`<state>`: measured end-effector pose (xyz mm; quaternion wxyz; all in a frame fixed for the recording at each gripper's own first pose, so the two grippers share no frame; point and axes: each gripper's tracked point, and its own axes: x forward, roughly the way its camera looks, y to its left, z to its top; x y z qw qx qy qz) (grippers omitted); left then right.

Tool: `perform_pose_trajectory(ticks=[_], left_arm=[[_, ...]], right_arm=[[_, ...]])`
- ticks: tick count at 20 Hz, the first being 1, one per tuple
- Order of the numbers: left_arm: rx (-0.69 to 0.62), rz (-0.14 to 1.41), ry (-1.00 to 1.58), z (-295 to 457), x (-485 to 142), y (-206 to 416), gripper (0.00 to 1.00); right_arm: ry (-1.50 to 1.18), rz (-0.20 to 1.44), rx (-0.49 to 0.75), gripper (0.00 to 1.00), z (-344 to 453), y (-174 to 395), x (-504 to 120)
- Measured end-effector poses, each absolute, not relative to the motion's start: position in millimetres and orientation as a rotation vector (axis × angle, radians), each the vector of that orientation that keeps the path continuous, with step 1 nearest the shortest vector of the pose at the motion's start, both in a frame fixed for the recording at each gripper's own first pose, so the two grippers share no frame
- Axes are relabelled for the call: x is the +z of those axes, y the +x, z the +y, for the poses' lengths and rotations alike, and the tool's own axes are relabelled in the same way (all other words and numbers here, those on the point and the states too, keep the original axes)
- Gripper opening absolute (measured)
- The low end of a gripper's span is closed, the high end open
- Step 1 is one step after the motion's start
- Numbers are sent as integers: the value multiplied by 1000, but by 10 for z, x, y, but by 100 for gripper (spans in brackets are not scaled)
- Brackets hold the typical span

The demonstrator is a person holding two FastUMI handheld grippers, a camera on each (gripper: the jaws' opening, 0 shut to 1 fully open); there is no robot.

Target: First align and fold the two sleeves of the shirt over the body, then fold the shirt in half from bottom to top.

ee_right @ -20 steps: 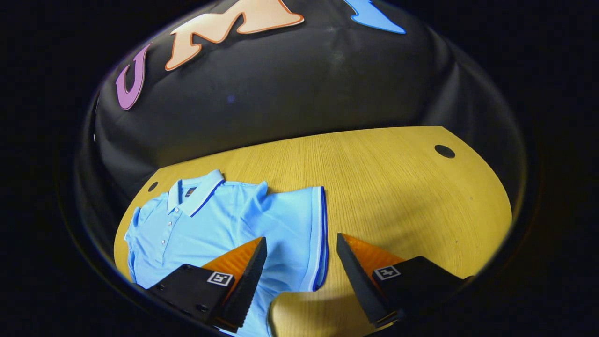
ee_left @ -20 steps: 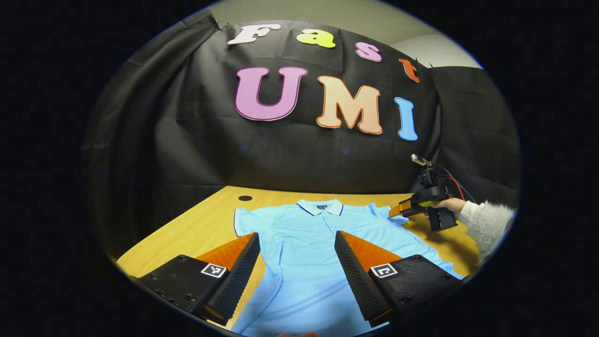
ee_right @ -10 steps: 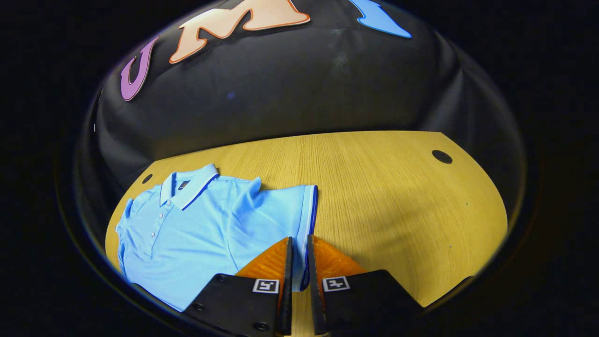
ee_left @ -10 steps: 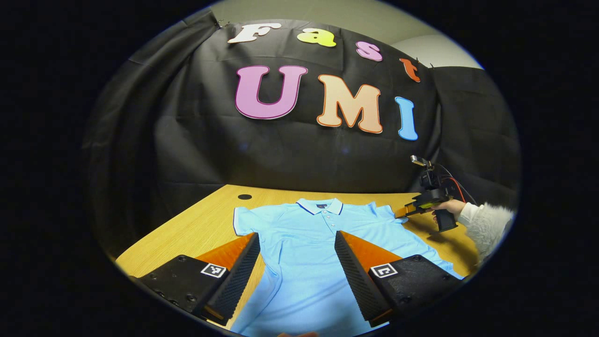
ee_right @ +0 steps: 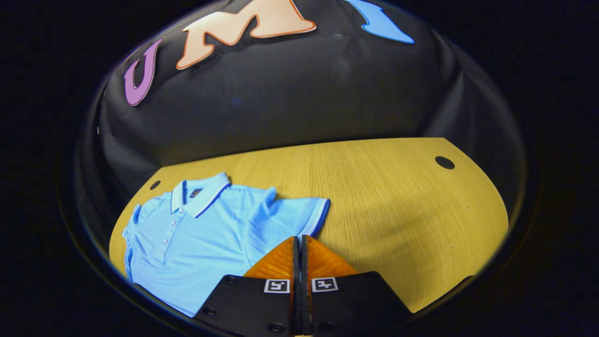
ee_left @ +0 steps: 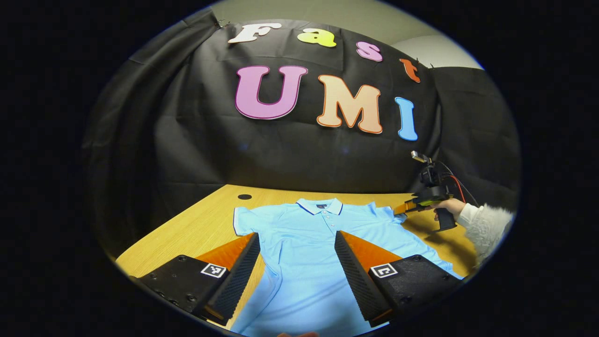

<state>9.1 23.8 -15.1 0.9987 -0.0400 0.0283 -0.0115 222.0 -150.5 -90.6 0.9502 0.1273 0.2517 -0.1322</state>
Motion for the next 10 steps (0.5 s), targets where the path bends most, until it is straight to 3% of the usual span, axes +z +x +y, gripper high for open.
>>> perform_pose_trajectory(ticks=[4,10], left_arm=[[-27,60,-81,217,-156,82,95],[-34,66,-87,207,-176,86,95]], right_arm=[[268,399,-203,3,-1157,2357,-533],[330,398,-33,2,-340,2516,-558]])
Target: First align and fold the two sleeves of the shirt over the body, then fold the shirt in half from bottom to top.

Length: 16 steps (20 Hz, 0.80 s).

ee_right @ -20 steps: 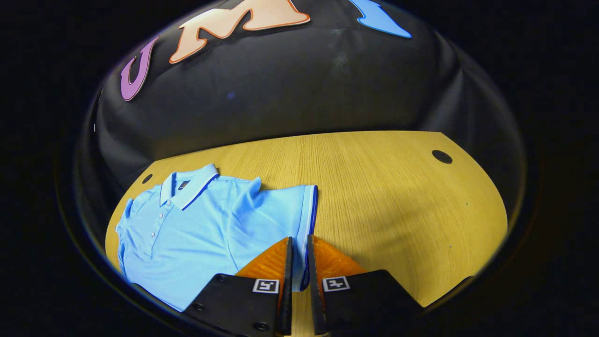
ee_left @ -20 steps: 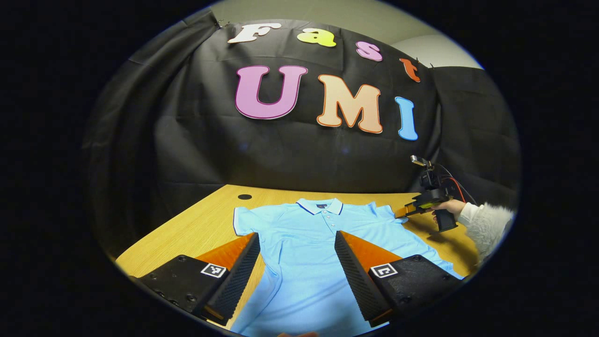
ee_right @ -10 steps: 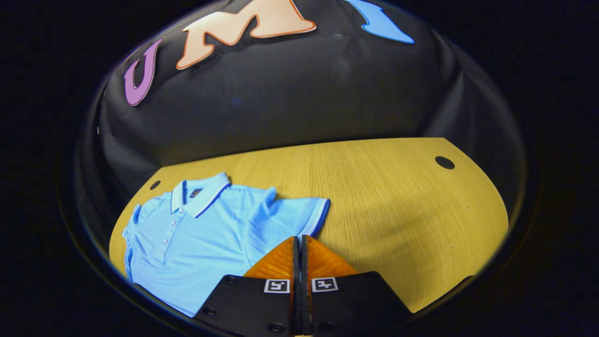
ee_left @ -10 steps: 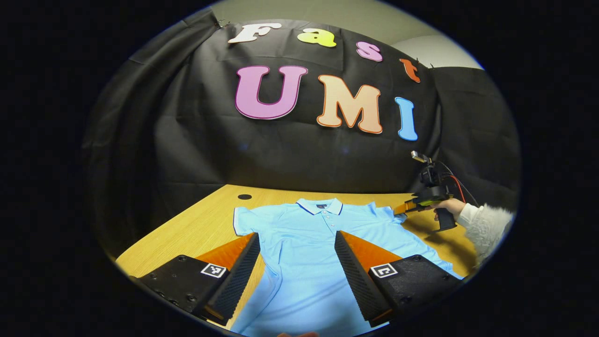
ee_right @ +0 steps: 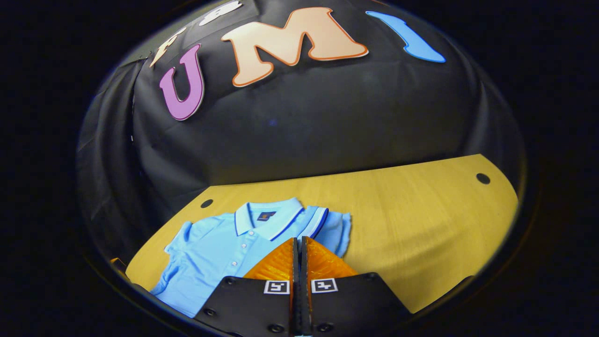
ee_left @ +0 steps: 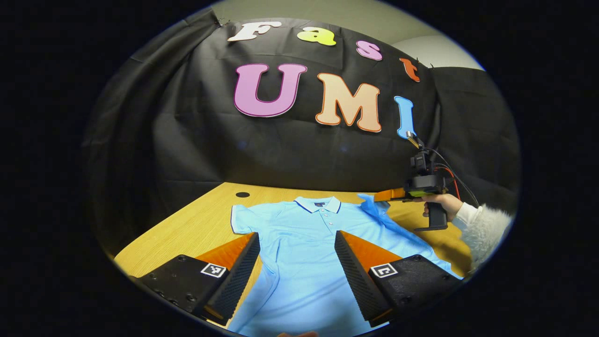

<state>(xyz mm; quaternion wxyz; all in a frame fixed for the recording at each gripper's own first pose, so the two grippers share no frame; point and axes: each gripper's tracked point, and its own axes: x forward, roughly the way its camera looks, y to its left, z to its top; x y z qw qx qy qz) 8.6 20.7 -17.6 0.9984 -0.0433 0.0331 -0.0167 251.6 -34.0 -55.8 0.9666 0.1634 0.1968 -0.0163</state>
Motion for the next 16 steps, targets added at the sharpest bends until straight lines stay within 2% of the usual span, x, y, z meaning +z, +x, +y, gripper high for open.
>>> perform_pose_trajectory(ticks=[6,8,9,10,11,14,15,16], left_arm=[[-36,83,-103,207,-231,128,95],[-38,86,-106,200,-241,122,95],[-37,87,-106,201,-232,124,95],[-36,85,-106,216,-239,126,96],[-35,85,-107,225,-231,131,96],[-26,93,-109,261,-267,148,95],[-22,98,-110,276,-274,153,95],[-19,102,-110,292,-293,161,95]], right_arm=[[409,437,68,3,58,2538,-708],[421,438,91,18,150,2520,-681],[405,432,97,33,173,2516,-658],[388,422,108,37,204,2485,-617],[370,419,124,33,244,2450,-587],[314,408,163,96,371,2245,-503],[295,399,166,97,385,2178,-469],[278,382,164,92,379,2098,-412]])
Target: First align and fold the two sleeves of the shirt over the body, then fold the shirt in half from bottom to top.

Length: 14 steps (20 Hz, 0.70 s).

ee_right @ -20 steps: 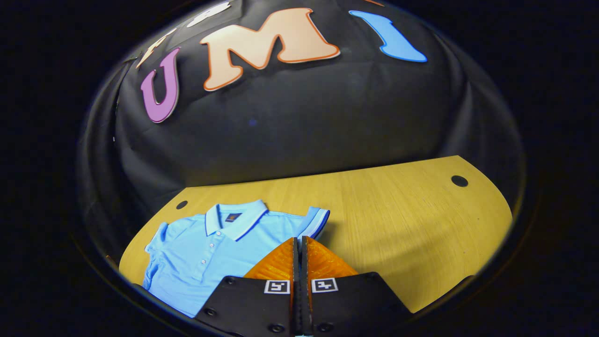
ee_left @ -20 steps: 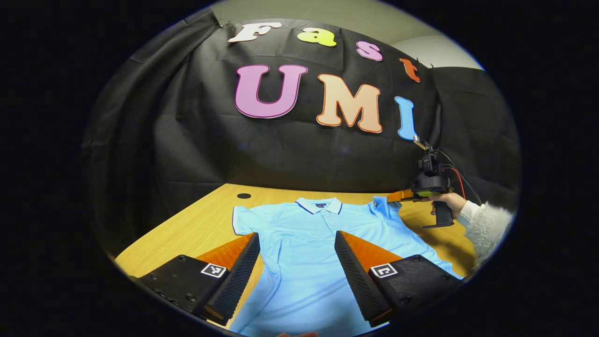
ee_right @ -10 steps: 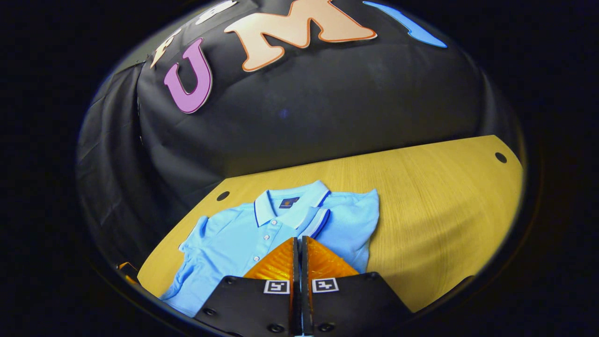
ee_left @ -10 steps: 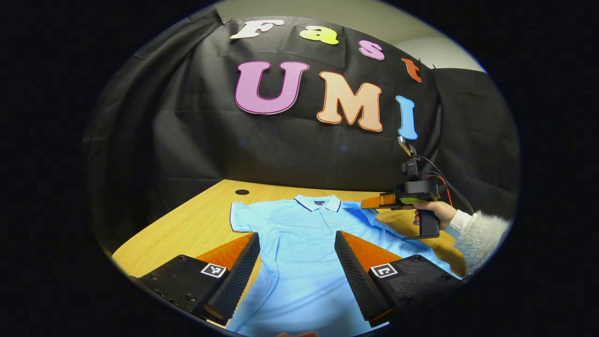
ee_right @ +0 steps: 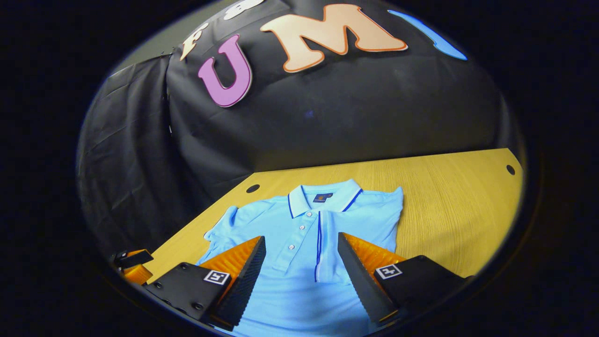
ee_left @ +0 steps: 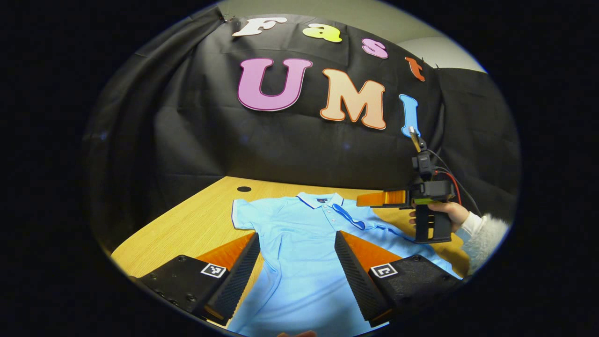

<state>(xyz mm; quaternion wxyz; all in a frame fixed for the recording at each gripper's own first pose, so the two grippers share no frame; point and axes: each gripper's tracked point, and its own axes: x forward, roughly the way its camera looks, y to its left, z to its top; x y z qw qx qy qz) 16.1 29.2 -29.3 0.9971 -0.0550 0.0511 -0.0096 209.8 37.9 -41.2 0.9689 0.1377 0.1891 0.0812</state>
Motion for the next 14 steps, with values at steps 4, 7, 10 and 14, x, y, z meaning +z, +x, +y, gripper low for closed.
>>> perform_pose_trajectory(ticks=[4,7,10,14], left_arm=[[21,126,-129,437,-351,220,95],[27,152,-156,516,-301,324,95],[39,162,-150,699,-178,539,95],[76,199,-115,1032,16,904,94]], right_arm=[[218,308,162,97,353,1658,-113],[184,252,163,97,325,1299,122],[161,208,146,97,240,959,188],[141,183,119,97,120,600,115]])
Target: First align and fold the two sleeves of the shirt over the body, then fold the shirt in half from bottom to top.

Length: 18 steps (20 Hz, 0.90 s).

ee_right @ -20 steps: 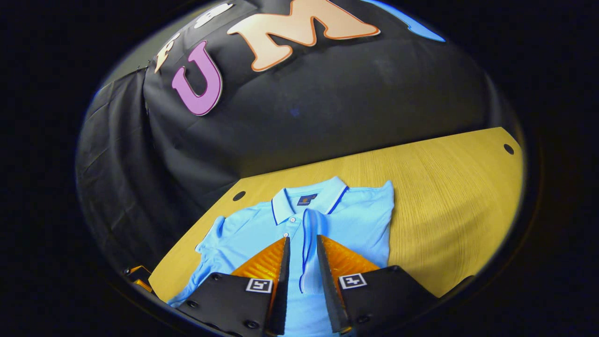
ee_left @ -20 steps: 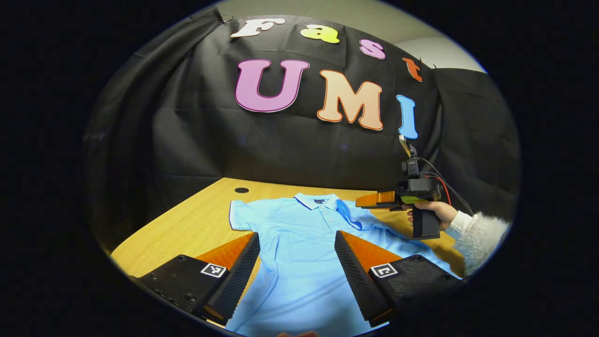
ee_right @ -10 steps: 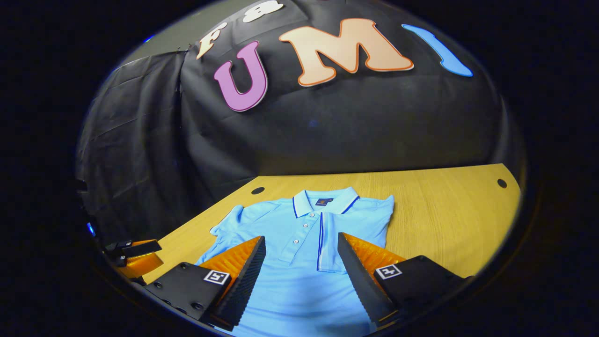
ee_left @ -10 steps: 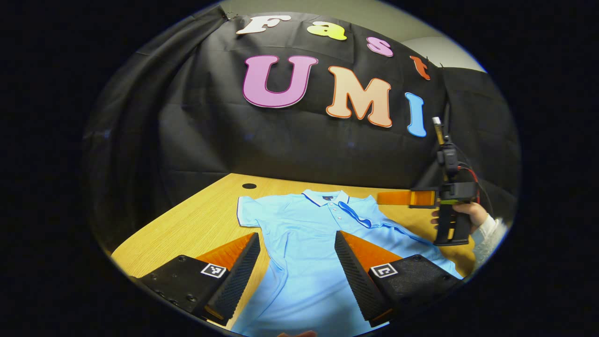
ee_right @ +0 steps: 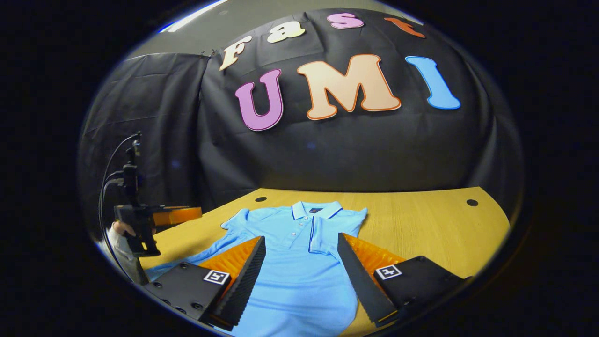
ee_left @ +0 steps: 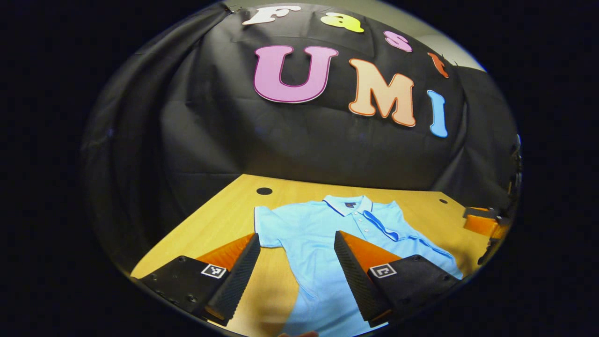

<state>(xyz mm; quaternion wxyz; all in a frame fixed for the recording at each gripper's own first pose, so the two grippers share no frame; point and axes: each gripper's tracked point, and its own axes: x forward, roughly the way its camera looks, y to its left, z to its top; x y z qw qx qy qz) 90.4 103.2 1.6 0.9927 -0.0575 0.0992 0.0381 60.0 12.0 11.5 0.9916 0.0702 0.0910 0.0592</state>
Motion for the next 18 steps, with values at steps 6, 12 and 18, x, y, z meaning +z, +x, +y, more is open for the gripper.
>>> perform_pose_trajectory(ticks=[6,12,18], left_arm=[[104,336,-94,1453,11,1654,94],[110,505,-177,1721,-579,2079,94],[118,587,-142,1779,-952,2187,93]], right_arm=[[153,185,92,97,-41,308,-23],[133,160,57,97,-239,161,-43],[130,174,16,97,-440,151,-171]])
